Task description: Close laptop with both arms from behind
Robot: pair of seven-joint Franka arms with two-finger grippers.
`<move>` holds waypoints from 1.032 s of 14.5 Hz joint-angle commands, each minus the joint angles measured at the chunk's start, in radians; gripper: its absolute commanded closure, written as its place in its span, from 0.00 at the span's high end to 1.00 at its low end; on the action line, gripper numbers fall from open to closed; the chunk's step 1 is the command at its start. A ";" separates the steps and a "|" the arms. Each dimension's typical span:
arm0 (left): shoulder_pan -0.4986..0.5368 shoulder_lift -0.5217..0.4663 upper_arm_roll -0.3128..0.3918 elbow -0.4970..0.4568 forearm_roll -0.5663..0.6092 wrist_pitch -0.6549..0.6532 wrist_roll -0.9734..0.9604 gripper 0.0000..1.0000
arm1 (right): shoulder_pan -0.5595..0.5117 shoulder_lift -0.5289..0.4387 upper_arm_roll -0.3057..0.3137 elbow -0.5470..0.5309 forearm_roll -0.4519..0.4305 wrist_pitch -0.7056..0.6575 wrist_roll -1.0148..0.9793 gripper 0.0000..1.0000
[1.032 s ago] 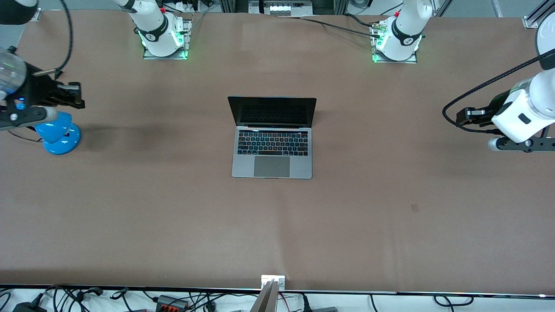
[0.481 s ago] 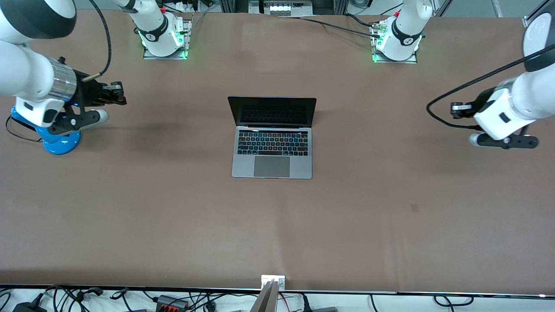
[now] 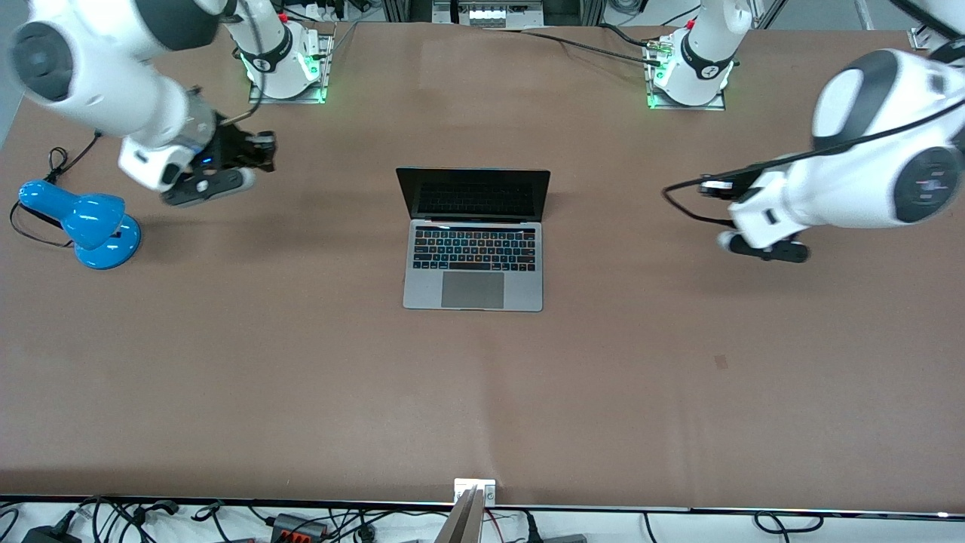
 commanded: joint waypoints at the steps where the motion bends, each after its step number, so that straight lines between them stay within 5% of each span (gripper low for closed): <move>1: 0.005 -0.015 -0.107 -0.050 -0.015 0.057 -0.115 0.01 | 0.042 -0.123 -0.006 -0.210 0.037 0.143 0.040 0.00; 9: 0.006 -0.046 -0.399 -0.210 -0.011 0.253 -0.324 0.01 | 0.252 -0.041 -0.006 -0.283 0.125 0.339 0.186 0.00; 15: 0.006 -0.072 -0.474 -0.353 -0.011 0.404 -0.355 0.01 | 0.295 0.071 -0.006 -0.282 0.131 0.474 0.221 0.00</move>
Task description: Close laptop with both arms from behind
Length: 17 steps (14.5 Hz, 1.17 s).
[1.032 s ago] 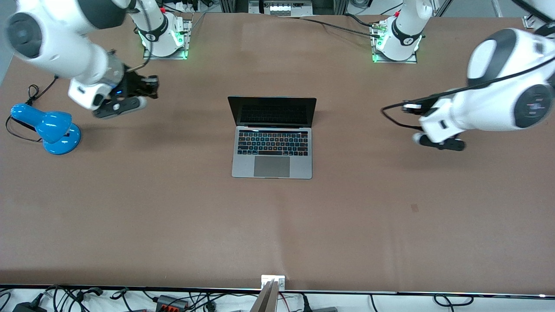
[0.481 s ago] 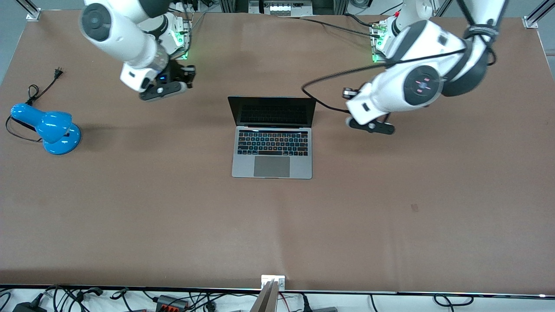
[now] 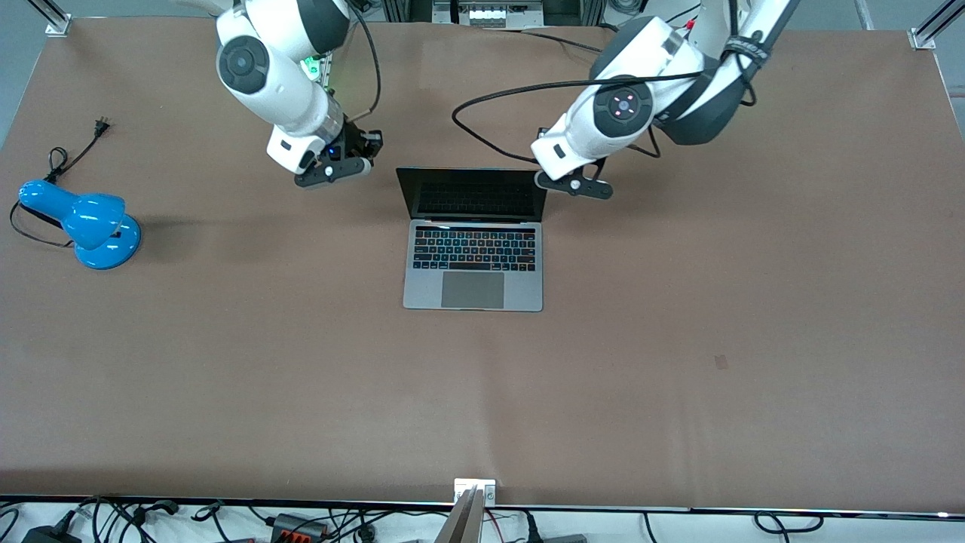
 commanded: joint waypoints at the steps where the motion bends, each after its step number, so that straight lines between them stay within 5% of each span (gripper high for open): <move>1: 0.016 -0.049 -0.024 -0.068 -0.008 0.034 -0.004 0.01 | 0.032 0.043 -0.011 0.004 0.041 0.059 0.041 0.00; 3: 0.018 -0.062 -0.048 -0.114 -0.005 0.063 -0.003 0.01 | 0.069 0.056 -0.012 0.005 0.107 0.082 0.047 0.00; 8: 0.012 -0.062 -0.051 -0.133 -0.002 0.095 0.008 0.01 | 0.098 0.060 -0.012 0.005 0.118 0.062 0.096 0.00; 17: 0.018 0.001 -0.050 -0.144 0.002 0.337 0.014 0.01 | 0.101 0.131 -0.012 0.054 0.163 0.089 0.128 0.00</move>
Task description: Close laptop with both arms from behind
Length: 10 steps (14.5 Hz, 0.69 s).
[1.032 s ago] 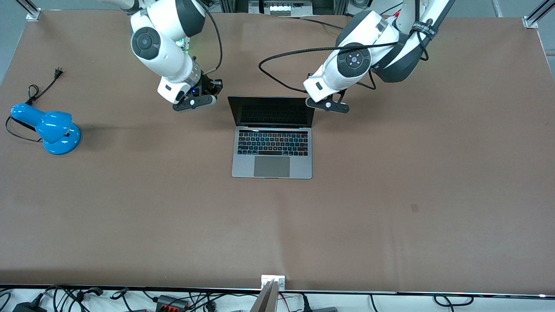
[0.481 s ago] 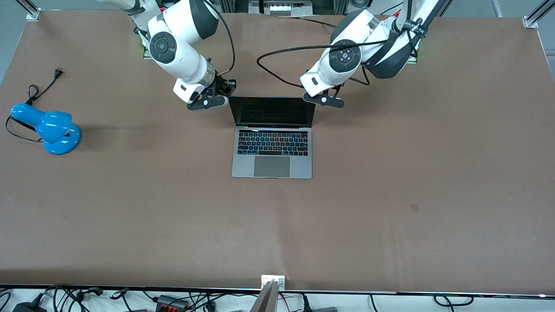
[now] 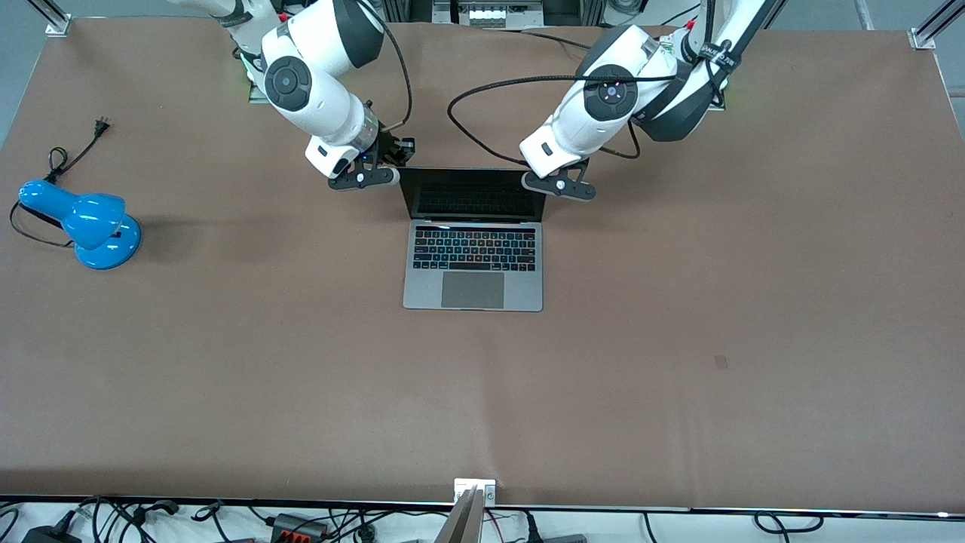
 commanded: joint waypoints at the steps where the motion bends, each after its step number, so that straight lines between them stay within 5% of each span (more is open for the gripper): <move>1: 0.007 0.003 -0.009 -0.009 0.002 0.020 0.013 0.01 | 0.022 0.057 -0.010 0.044 0.027 0.021 0.011 0.00; 10: 0.042 0.054 0.002 0.021 0.053 0.125 0.114 0.01 | 0.007 0.175 -0.012 0.185 0.027 0.018 0.013 0.00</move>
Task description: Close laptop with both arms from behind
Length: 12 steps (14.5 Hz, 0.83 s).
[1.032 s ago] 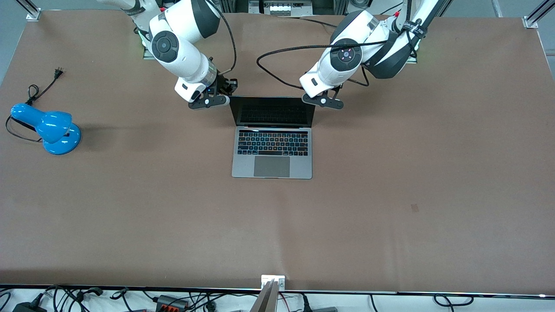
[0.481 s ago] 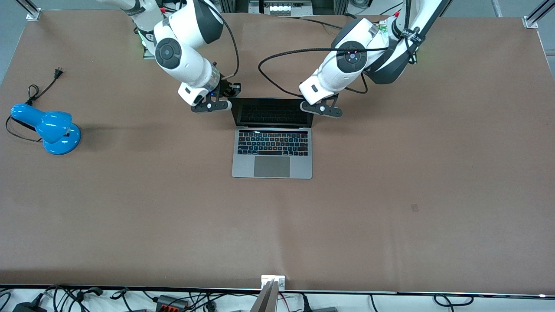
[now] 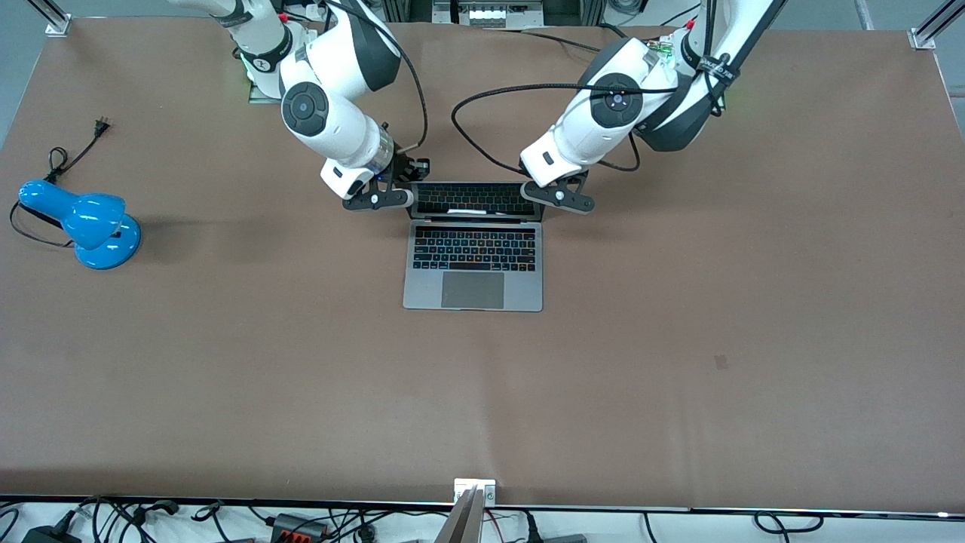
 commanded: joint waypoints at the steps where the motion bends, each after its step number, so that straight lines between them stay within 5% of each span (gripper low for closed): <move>1: 0.023 0.028 -0.003 0.024 0.024 0.055 0.046 0.01 | -0.001 0.054 -0.008 0.052 0.021 0.002 -0.002 0.00; 6: 0.024 0.087 -0.003 0.033 0.024 0.228 0.079 0.01 | -0.024 0.123 -0.015 0.127 0.021 0.003 -0.011 0.00; 12: 0.032 0.170 0.005 0.091 0.024 0.285 0.082 0.01 | -0.047 0.177 -0.015 0.188 0.021 0.000 -0.012 0.00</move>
